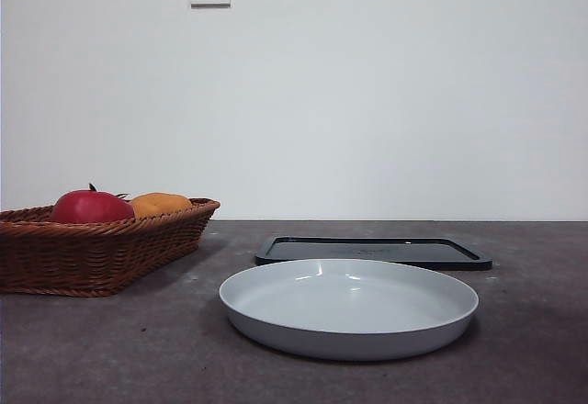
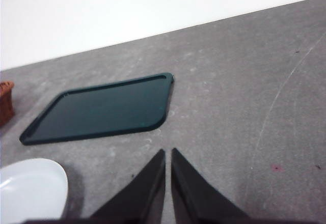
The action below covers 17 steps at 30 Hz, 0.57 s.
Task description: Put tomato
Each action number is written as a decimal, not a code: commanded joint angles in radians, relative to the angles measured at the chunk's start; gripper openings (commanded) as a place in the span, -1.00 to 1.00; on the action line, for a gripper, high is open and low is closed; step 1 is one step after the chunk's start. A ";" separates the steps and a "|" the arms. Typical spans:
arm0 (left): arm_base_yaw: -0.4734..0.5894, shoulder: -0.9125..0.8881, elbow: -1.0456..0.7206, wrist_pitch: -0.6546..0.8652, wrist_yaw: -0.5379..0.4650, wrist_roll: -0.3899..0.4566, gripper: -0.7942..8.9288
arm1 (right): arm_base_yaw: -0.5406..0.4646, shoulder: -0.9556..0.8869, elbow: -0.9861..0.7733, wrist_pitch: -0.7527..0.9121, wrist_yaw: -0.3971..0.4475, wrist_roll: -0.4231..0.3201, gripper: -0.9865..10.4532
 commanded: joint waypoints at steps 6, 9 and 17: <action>0.001 0.029 0.132 -0.105 0.071 -0.109 -0.82 | 0.000 0.011 0.180 -0.082 -0.013 0.039 -0.81; 0.001 0.067 0.202 -0.159 0.100 -0.108 -0.82 | 0.000 0.042 0.260 -0.124 -0.034 0.038 -0.81; 0.001 0.243 0.435 -0.329 0.204 0.011 -0.82 | 0.000 0.211 0.502 -0.323 -0.159 -0.036 -0.81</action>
